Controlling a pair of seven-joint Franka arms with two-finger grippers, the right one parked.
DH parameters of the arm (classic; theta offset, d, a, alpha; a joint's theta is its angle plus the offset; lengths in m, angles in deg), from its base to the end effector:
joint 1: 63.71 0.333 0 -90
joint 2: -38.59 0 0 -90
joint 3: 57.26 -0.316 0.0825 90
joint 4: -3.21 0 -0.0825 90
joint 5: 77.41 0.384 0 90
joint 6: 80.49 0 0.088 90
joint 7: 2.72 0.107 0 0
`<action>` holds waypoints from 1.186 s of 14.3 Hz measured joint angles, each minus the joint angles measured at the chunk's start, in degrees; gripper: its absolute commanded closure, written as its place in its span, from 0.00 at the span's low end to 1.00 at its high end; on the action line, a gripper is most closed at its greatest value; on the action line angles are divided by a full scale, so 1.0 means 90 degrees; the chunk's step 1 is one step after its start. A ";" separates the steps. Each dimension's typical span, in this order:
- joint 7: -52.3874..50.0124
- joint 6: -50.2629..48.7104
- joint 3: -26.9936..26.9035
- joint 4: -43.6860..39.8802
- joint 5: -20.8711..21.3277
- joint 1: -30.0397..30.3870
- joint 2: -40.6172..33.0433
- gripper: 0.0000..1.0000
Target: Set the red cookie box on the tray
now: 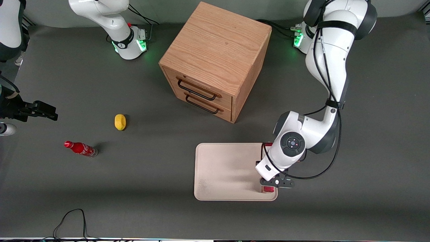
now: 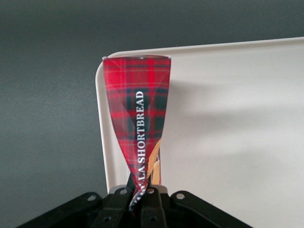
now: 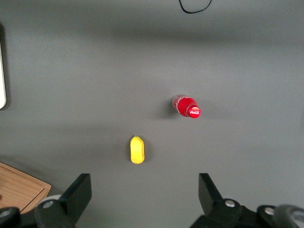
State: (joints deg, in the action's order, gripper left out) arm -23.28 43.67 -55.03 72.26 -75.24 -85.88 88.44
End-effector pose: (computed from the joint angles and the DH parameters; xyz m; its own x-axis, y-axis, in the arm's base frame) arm 0.7037 -0.3082 0.2622 0.9937 -0.0700 0.0876 -0.0728 -0.9969 0.0292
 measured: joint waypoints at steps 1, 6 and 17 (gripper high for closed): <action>-0.0078 0.0014 0.0000 0.0030 0.0005 0.0000 0.0002 0.99; -0.0205 0.0174 -0.0009 0.0086 0.0054 0.0000 -0.0001 0.00; 0.0062 -0.1283 -0.0119 0.1769 0.0069 0.1149 -0.2978 0.00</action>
State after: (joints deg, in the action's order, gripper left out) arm -22.71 32.12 -56.10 88.19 -74.62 -75.54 61.64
